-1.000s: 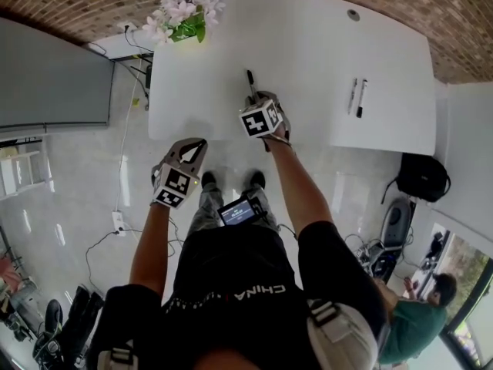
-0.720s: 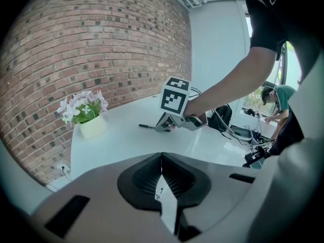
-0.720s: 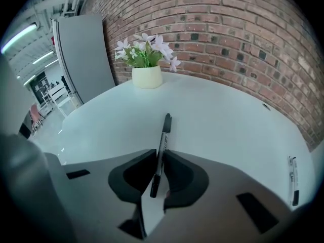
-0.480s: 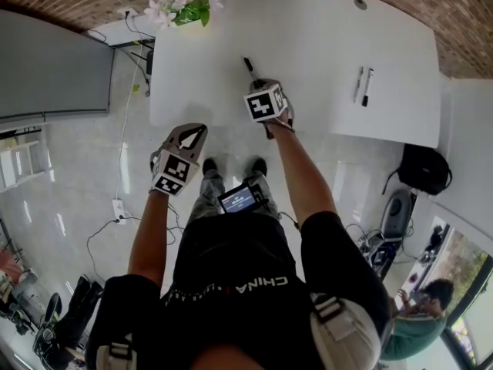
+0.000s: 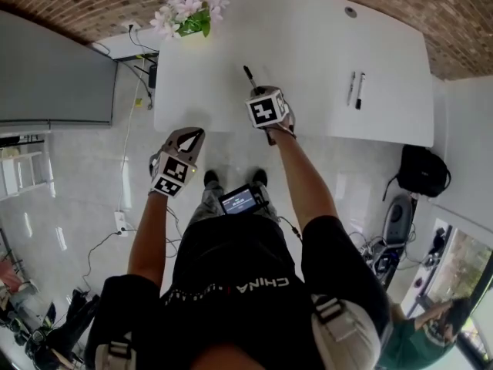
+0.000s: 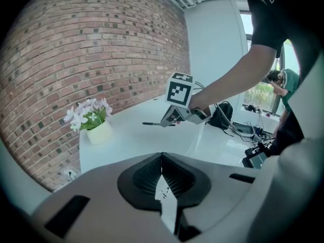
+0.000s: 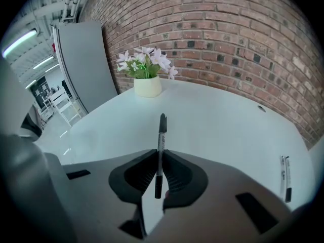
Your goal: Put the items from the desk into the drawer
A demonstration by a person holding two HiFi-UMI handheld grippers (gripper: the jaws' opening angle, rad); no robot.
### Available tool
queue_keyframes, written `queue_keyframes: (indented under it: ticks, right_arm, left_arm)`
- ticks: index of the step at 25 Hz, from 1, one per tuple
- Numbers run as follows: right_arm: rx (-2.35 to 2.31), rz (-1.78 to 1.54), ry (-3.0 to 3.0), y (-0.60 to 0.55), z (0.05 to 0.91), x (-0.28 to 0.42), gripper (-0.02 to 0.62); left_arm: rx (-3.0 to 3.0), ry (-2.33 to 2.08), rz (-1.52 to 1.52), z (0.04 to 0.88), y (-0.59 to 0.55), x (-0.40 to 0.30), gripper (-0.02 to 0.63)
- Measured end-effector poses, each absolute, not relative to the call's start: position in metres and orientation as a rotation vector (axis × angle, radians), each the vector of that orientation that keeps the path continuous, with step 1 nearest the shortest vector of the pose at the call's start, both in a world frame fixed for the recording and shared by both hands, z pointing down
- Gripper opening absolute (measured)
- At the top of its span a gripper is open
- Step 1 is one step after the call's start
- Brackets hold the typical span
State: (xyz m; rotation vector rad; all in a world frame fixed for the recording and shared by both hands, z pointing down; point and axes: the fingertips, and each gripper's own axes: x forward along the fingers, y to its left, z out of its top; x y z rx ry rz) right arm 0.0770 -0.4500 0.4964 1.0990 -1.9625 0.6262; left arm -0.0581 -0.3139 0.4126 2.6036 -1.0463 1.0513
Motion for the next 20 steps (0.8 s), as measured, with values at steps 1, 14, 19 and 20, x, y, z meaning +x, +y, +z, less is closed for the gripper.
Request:
queue_keyframes:
  ticks: [1,14,19,20]
  right_arm:
    - [1.102,0.620,-1.970,-0.447,0.489,0.078,0.048]
    - [1.122,0.347,-2.169,-0.372,0.355,0.071,0.048]
    - [1.128,0.288,-2.216,-0.331,0.331,0.071,0.048]
    - [1.126,0.279,-2.218,-0.322,0.330,0.072,0.048]
  left_arm:
    - [2.603,-1.062,1.077,0.411,-0.314,-0.061,0.012]
    - [2.665,-1.139,1.070,0.372,-0.319,-0.068,0.012]
    - [2.681,-1.147,0.992,0.364,-0.307,-0.060,0.012]
    - [2.680,-1.143,0.972,0.365,-0.302,-0.058,0.012]
